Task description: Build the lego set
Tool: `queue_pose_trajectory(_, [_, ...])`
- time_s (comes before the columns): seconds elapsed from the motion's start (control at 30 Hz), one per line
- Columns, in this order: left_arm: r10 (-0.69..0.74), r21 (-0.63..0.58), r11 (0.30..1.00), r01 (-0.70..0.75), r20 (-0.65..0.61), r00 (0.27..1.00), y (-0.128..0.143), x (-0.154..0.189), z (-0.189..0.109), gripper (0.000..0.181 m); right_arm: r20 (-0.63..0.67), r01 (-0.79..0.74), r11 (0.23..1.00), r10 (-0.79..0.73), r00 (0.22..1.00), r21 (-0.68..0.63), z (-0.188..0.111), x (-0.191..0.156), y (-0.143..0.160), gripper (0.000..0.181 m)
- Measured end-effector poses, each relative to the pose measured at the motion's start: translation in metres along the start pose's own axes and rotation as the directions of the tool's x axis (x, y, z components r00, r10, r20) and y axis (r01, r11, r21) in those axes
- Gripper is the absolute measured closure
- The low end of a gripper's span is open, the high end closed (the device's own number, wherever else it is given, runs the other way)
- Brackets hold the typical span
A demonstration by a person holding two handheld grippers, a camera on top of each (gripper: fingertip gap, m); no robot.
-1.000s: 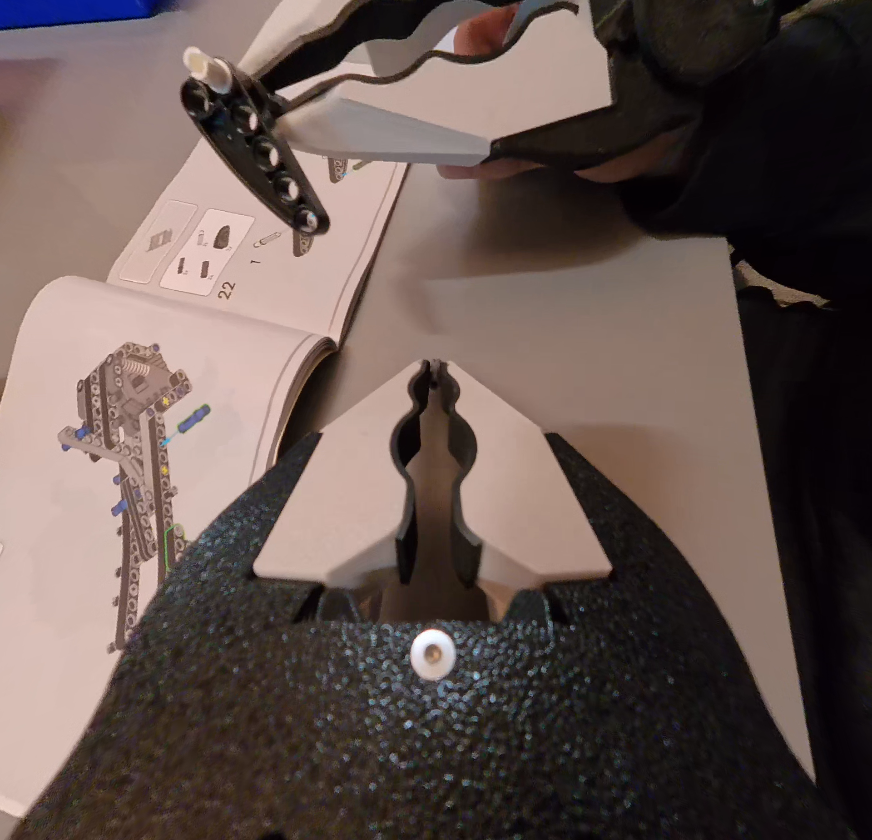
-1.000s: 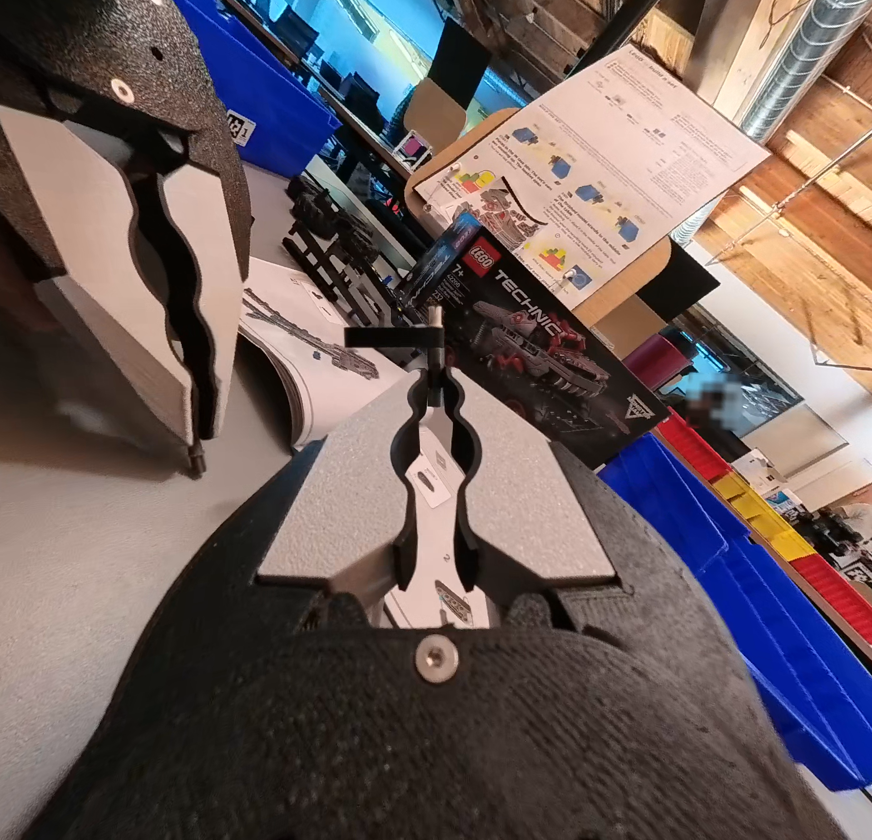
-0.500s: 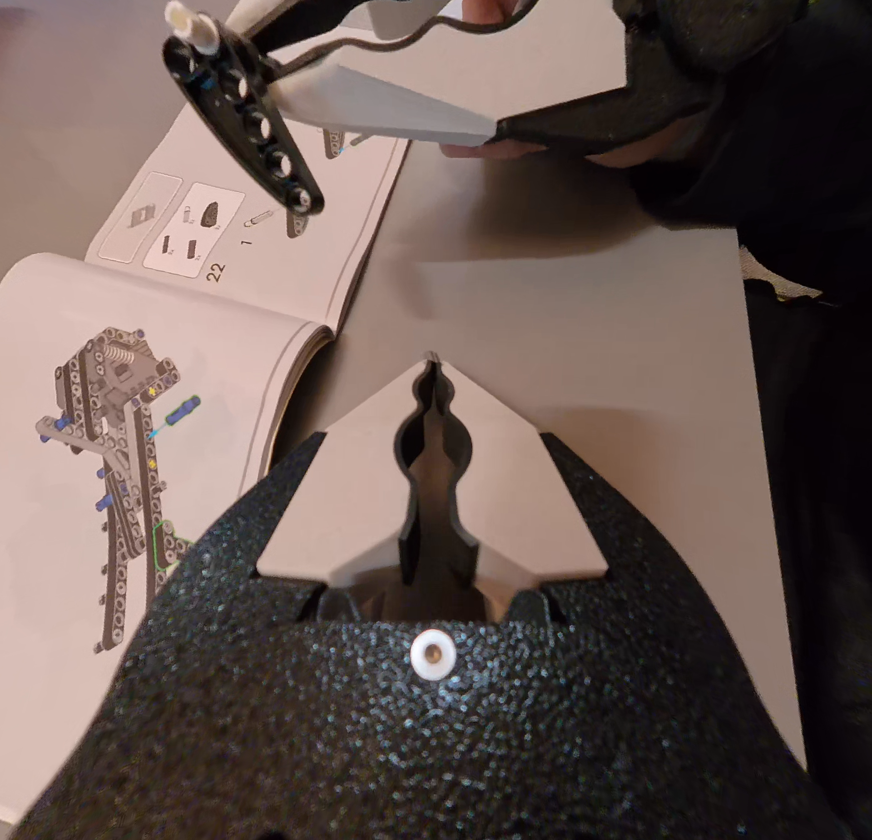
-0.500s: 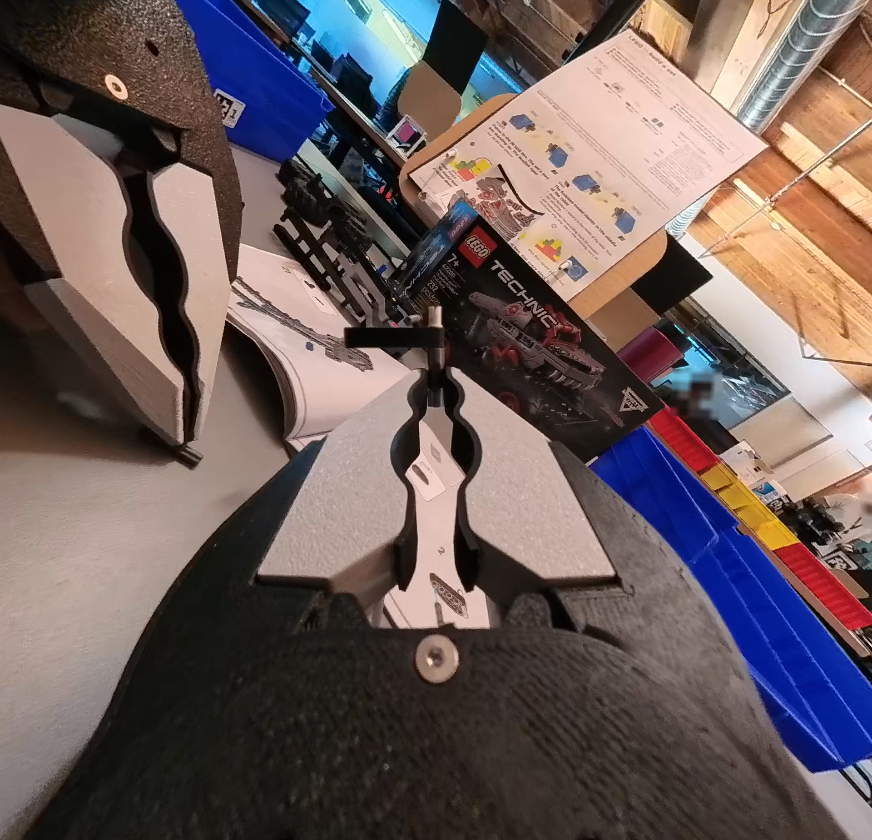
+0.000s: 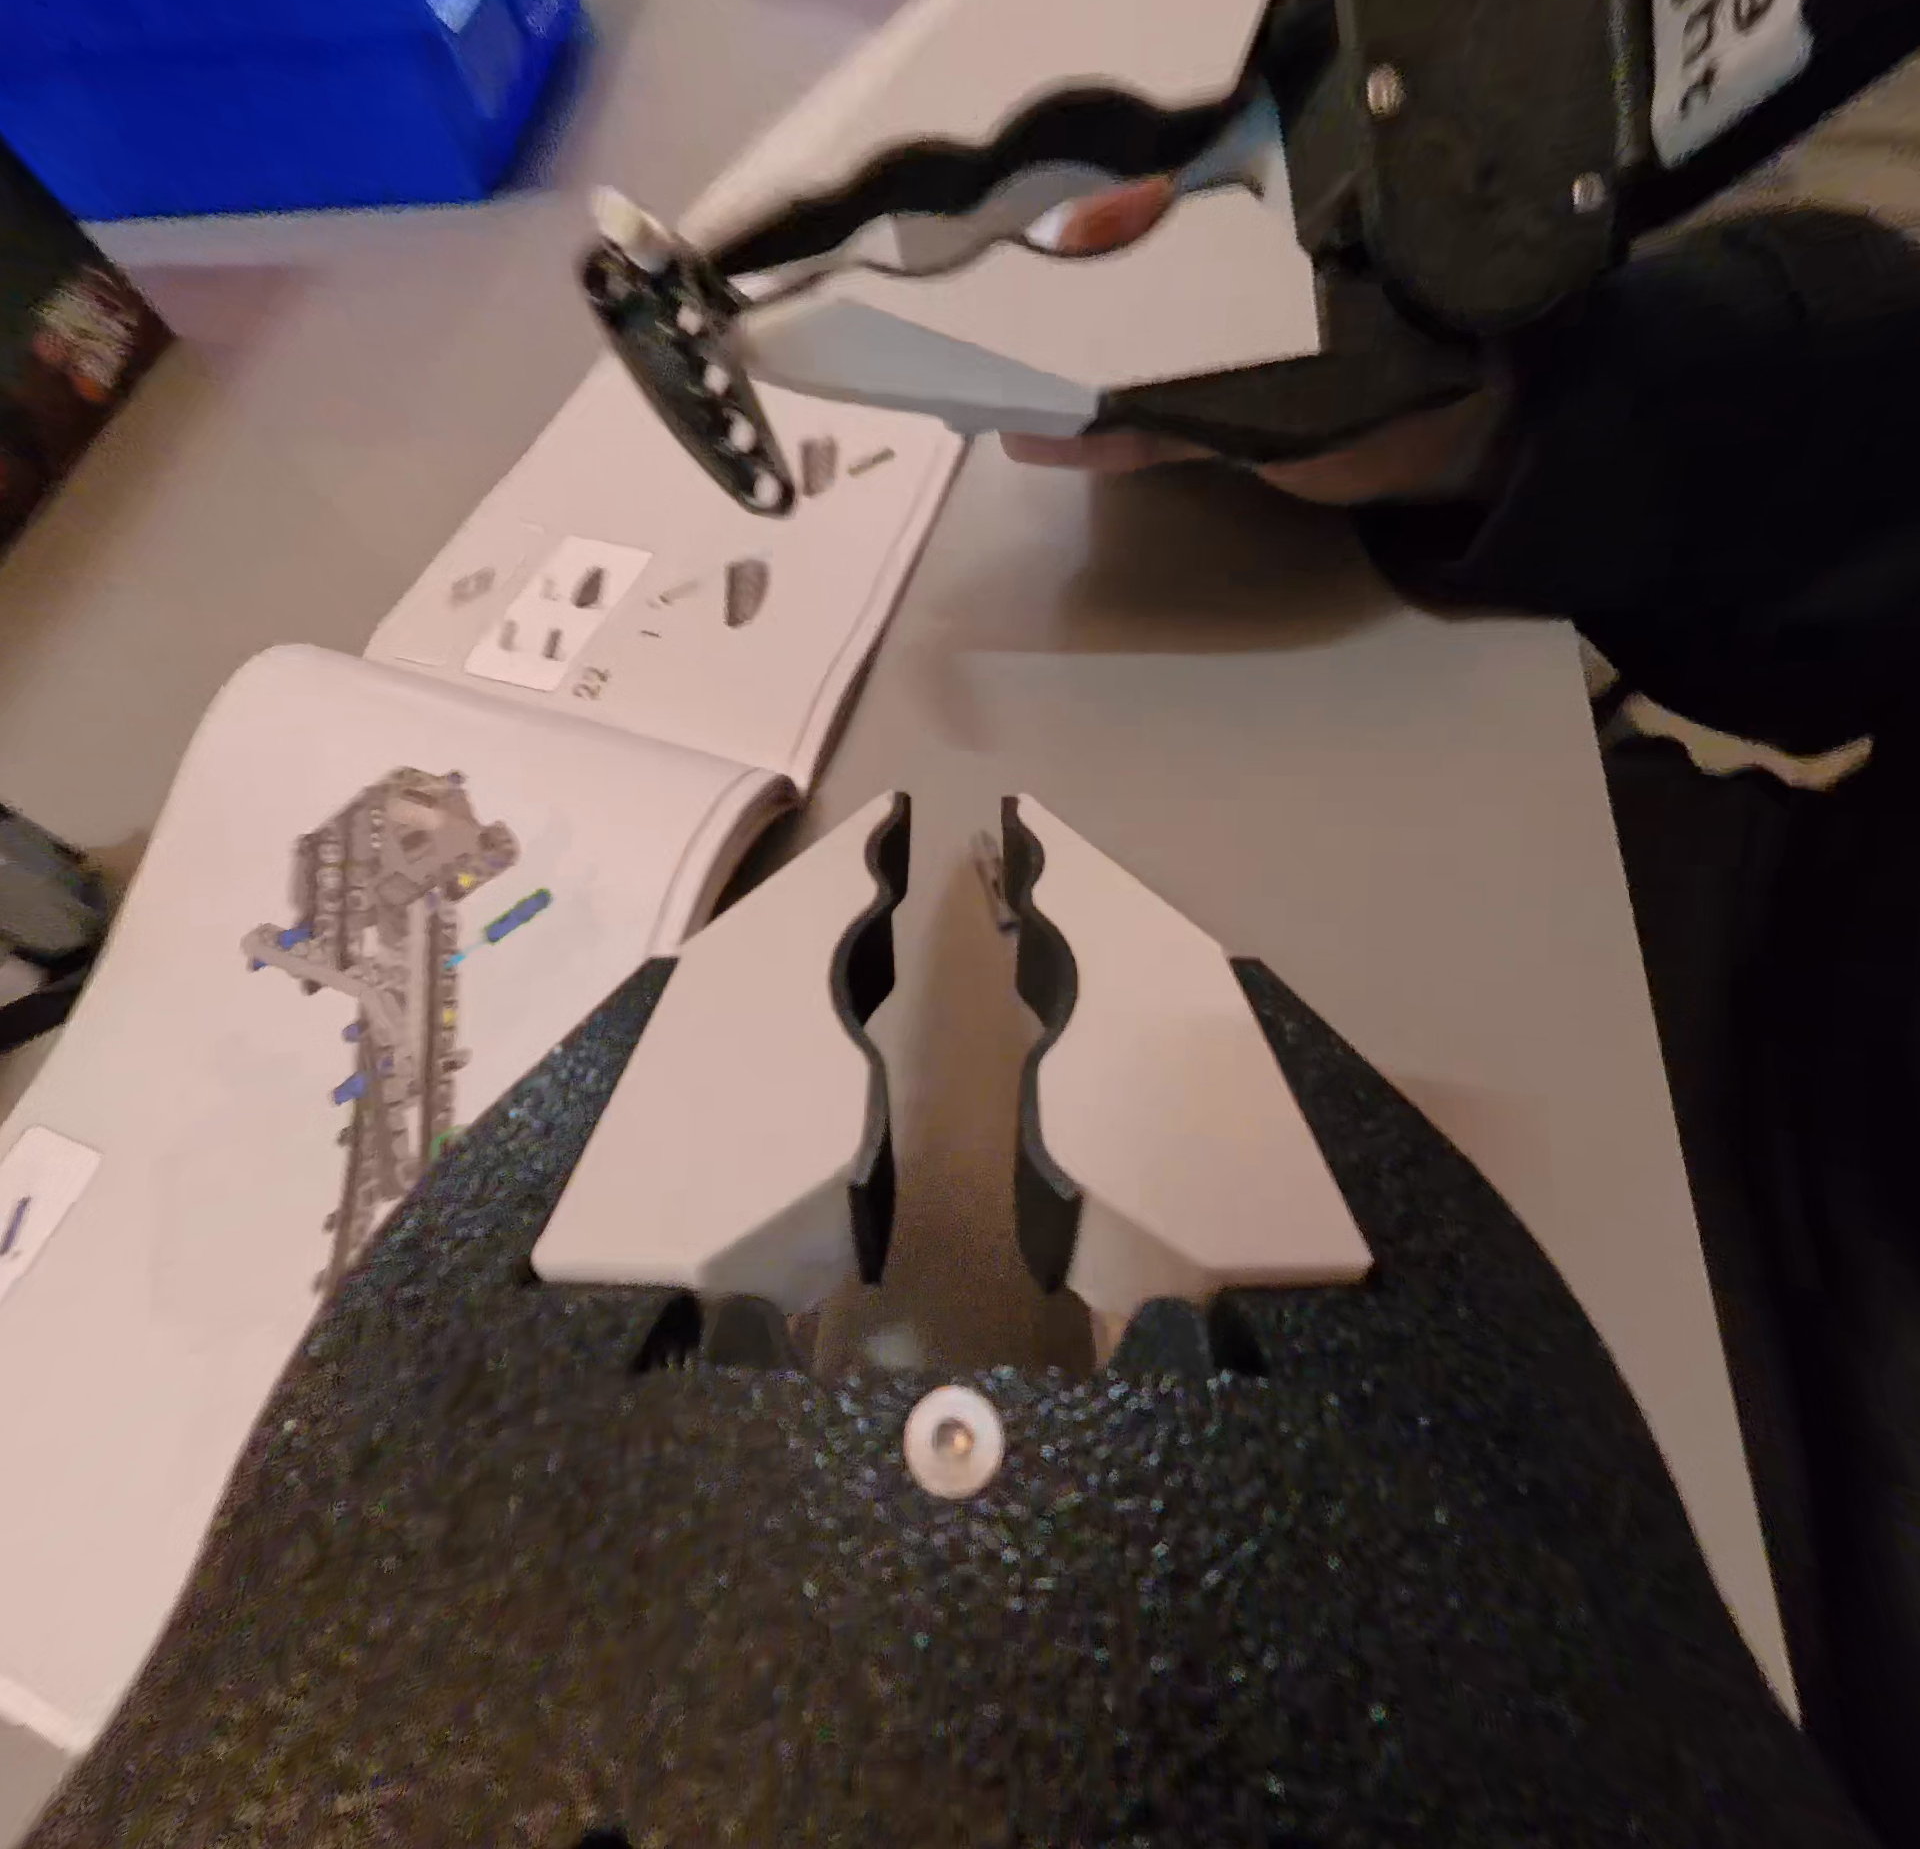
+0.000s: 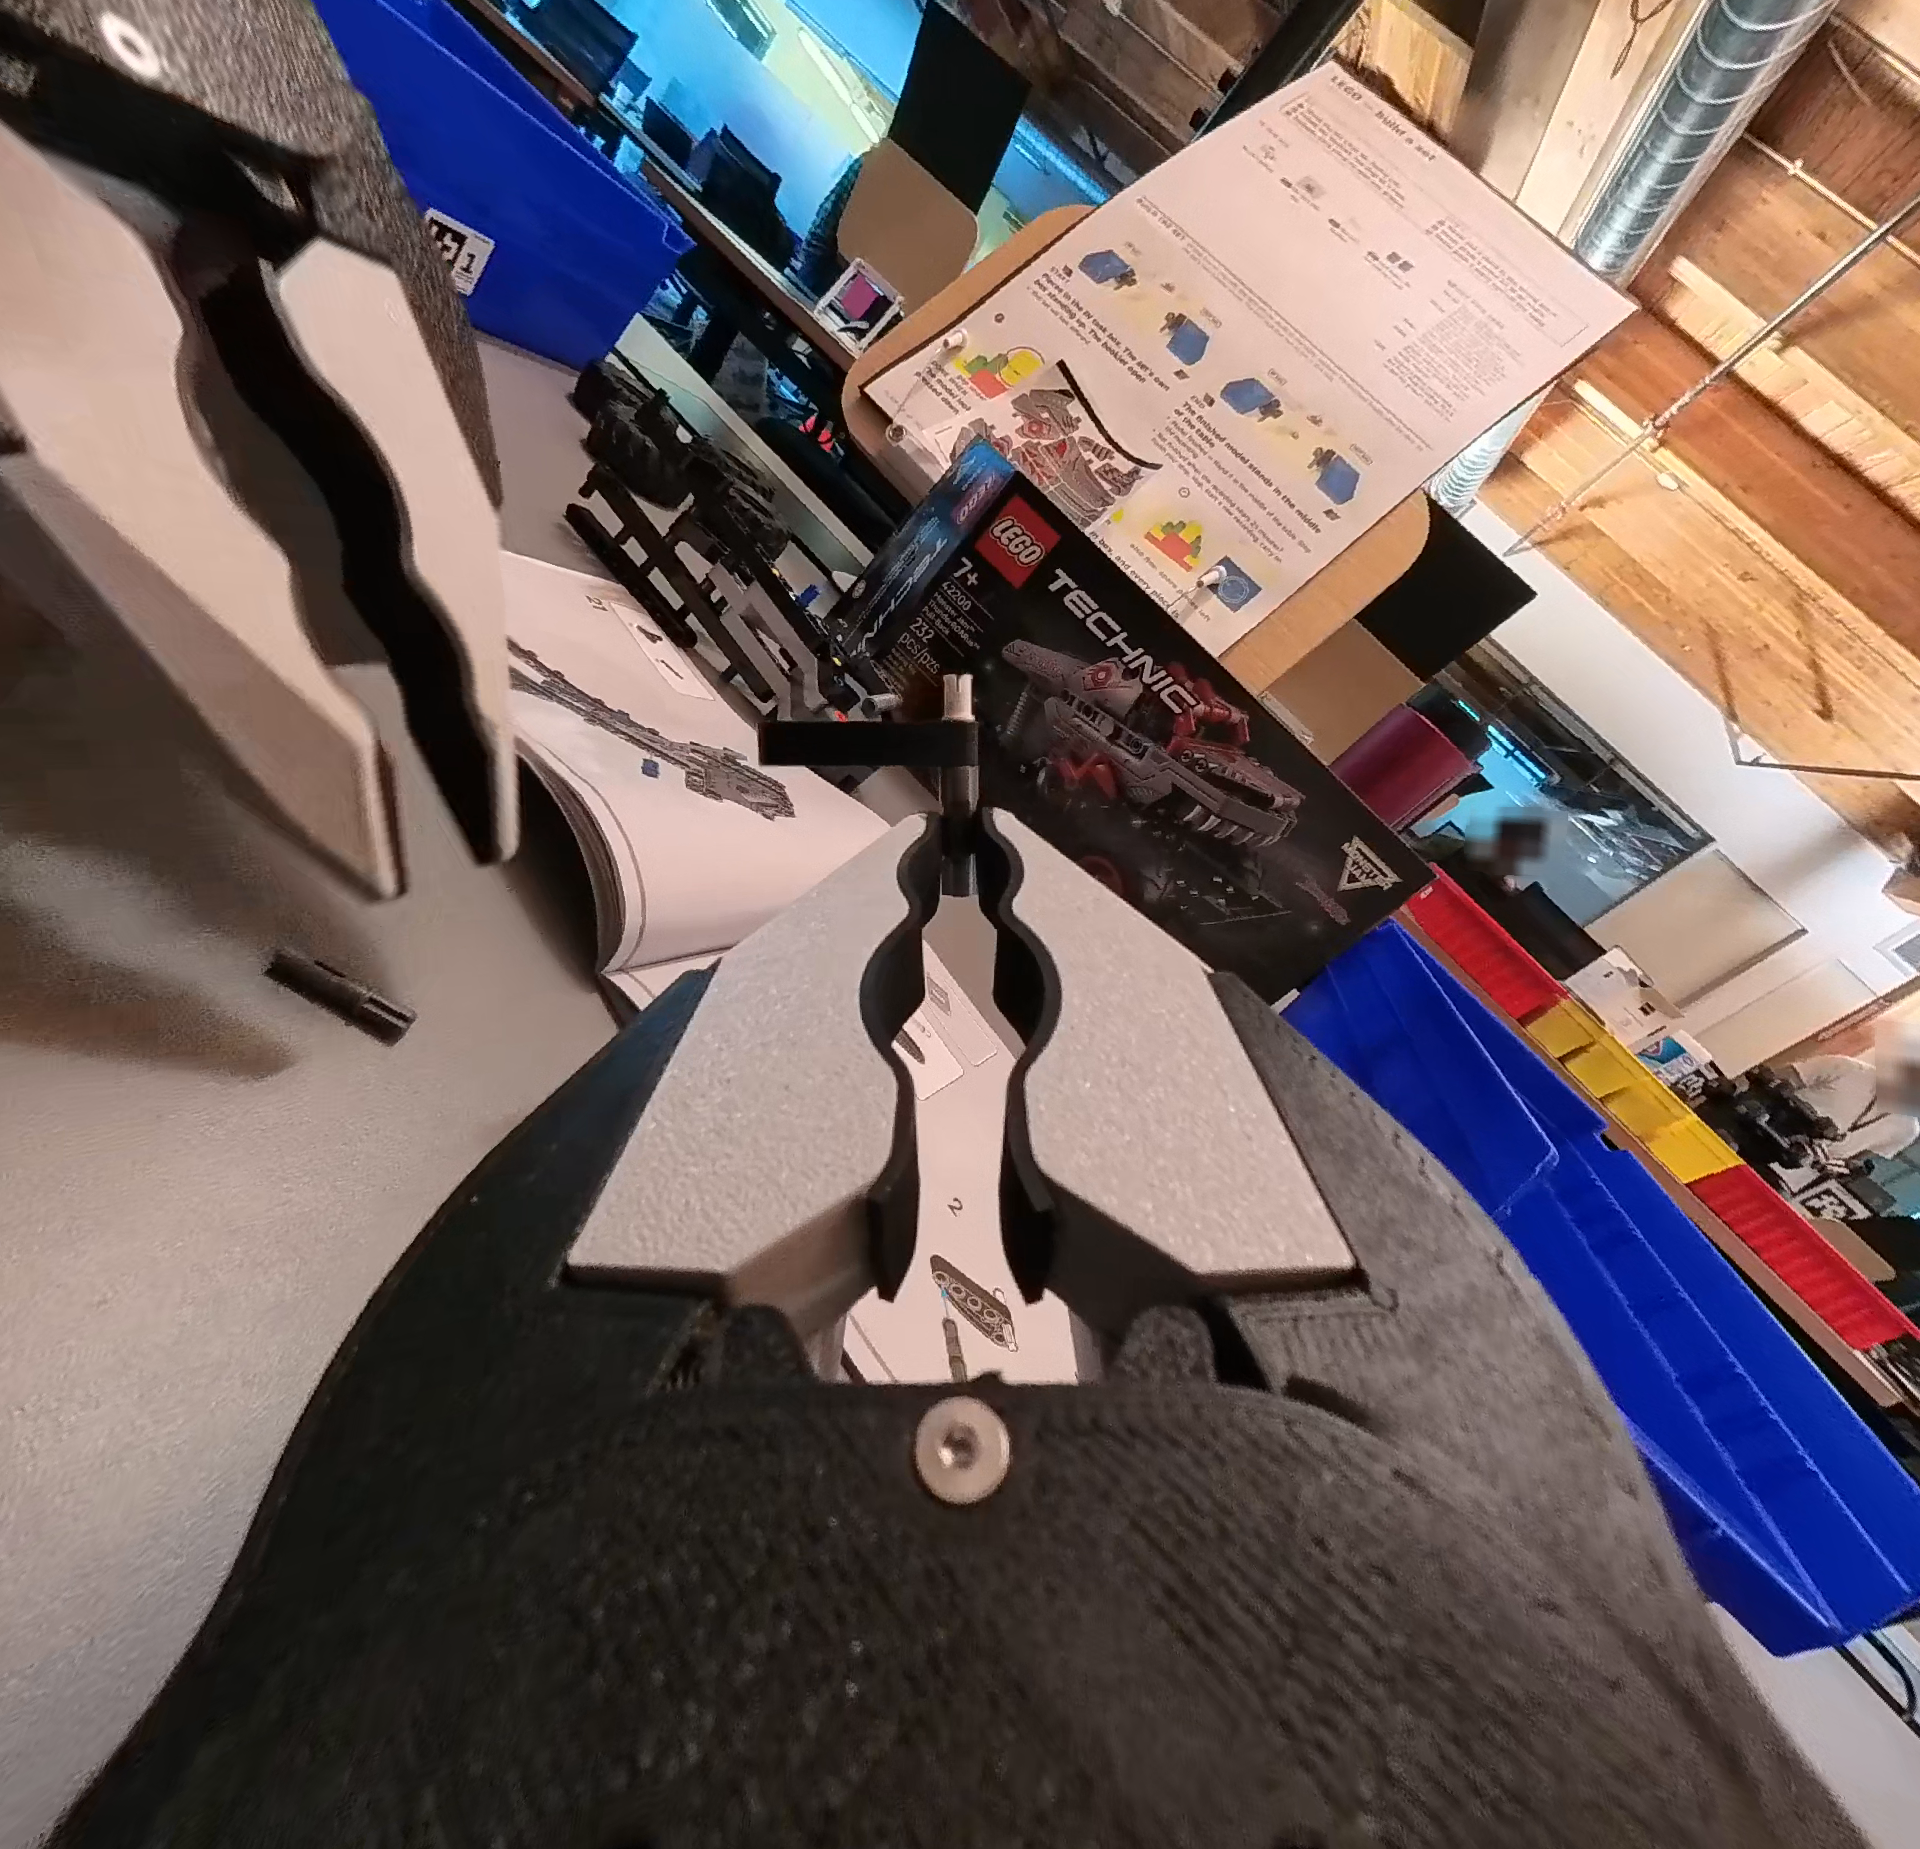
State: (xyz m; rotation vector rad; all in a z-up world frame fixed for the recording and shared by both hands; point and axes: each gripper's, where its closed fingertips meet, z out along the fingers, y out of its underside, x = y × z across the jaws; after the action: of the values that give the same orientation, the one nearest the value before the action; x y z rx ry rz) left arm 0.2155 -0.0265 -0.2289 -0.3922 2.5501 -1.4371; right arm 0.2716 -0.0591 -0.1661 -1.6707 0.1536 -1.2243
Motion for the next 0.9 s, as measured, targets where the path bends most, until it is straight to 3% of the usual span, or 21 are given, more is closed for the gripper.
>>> queue_pose_trajectory(0.1, [-0.059,0.148,0.988,0.037,0.142,0.988,-0.016,-0.022,-0.018,0.174,0.004,0.006,1.0,-0.006,1.0,-0.002,0.0,-0.001,0.0,0.177])
queue_pose_trajectory(0.23, [-0.168,0.354,0.935,0.025,0.379,0.91,-0.032,-0.052,-0.055,0.181,0.009,0.015,1.0,-0.015,1.0,-0.002,0.0,-0.003,0.0,0.178])
queue_pose_trajectory(0.37, [-0.213,0.509,0.859,-0.062,0.463,0.86,-0.045,-0.058,-0.084,0.181,0.021,0.02,1.0,-0.02,1.0,-0.003,0.0,-0.005,0.0,0.178])
queue_pose_trajectory(0.5, [-0.222,0.484,0.875,-0.017,0.432,0.874,-0.042,-0.06,-0.076,0.181,0.025,0.031,1.0,-0.031,0.999,-0.002,0.001,-0.007,-0.001,0.178])
queue_pose_trajectory(0.9, [-0.044,0.309,0.942,-0.134,0.506,0.862,-0.038,-0.049,-0.053,0.181,0.033,0.055,0.998,-0.054,0.998,-0.012,0.003,-0.01,0.0,0.178])
